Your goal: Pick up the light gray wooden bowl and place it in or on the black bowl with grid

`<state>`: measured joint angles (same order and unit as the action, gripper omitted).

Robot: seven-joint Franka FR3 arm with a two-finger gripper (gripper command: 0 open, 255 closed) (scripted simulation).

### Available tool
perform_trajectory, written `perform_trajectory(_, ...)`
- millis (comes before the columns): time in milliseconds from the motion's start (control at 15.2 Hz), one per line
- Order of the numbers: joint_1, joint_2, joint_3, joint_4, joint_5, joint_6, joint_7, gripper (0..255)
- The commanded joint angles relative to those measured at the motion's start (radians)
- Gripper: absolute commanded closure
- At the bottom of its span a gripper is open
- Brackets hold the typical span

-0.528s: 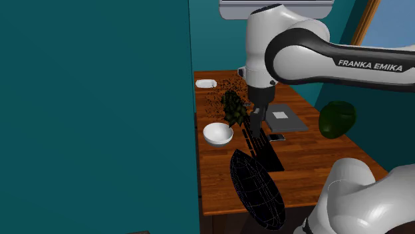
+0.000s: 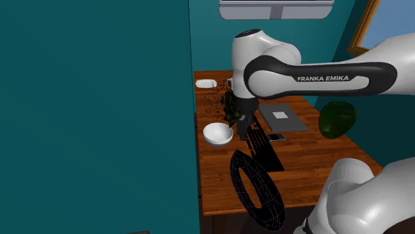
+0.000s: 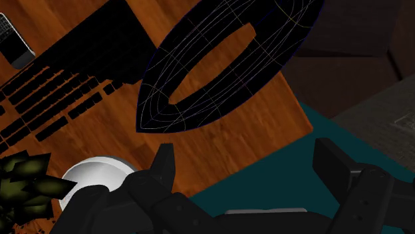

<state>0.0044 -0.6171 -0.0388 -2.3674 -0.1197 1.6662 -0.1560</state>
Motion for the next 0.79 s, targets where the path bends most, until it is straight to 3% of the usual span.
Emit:
perform_trajectory(0,-0.007,0.056,-0.013,-0.001,-0.013,0.064,-0.008,0)
perform_trajectory(726,-0.042,0.408,-0.082,0.058,-0.057,0.389,-0.047,0)
